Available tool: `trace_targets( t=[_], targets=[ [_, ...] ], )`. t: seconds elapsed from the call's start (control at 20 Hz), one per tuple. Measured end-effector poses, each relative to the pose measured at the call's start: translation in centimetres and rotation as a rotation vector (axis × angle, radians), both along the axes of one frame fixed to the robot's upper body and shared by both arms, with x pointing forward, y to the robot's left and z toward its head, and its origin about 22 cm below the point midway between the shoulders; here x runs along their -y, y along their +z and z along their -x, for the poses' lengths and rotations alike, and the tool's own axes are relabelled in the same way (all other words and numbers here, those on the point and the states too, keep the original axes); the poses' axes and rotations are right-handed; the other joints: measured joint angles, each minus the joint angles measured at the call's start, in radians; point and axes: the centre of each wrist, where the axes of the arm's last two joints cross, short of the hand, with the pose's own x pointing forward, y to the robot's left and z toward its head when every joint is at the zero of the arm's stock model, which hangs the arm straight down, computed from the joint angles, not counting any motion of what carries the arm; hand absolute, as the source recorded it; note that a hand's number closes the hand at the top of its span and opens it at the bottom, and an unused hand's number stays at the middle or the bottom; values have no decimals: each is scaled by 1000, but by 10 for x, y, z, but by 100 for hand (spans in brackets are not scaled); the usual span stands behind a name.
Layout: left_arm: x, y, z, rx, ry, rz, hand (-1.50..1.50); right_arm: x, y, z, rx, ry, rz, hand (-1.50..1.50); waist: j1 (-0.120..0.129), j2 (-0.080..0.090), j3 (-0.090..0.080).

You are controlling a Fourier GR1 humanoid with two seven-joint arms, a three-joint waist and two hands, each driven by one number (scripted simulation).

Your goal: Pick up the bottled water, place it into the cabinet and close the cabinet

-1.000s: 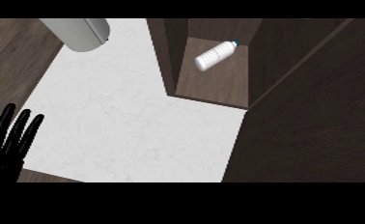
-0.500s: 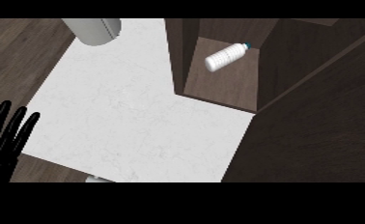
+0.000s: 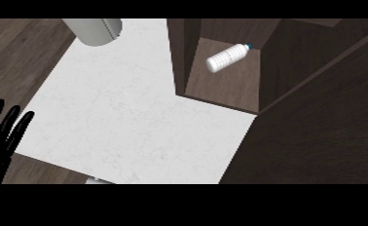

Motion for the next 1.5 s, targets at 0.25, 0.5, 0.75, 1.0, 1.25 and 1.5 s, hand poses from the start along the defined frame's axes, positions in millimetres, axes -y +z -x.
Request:
trace_targets(
  t=[0.25,0.5,0.75,1.0,1.25,1.5],
  targets=[
    [-2,1,0,1,-9,2,-150,0,2,-3,19,16,15,150,-4,2,-1],
    [-4,3,-2,10,-8,3,-150,0,1,-4,16,14,10,150,-1,12,-2],
    [-5,6,-5,26,-18,1,-150,-1,-1,-5,-5,16,-14,150,22,32,-2],
    [-6,9,-9,41,-29,0,-150,-1,-5,-6,-39,15,-48,150,40,46,0],
    [-8,10,-10,43,-36,-2,-150,-2,-6,-10,-50,-11,-69,150,43,52,4],
    [-11,11,-11,42,-39,-9,-150,-4,-2,-22,-7,-44,-27,150,46,48,4]
  ],
)
